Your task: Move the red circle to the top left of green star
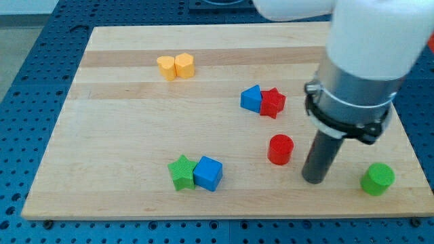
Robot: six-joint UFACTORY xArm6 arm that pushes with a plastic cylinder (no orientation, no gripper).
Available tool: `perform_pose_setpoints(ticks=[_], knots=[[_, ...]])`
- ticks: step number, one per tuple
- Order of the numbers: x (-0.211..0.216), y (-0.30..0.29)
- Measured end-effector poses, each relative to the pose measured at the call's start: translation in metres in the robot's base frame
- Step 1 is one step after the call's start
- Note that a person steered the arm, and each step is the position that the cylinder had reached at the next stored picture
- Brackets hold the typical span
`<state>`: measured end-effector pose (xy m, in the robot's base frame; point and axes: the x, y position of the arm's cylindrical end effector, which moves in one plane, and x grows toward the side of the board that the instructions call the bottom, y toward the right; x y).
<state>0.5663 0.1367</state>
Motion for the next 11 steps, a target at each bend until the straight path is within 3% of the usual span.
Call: perform_pose_setpoints(ticks=[1, 5, 6, 8, 10, 11], knots=[[-0.027, -0.009], [-0.070, -0.223], [-0.071, -0.171], [-0.131, -0.001], [-0.197, 0.046], [-0.184, 0.026]])
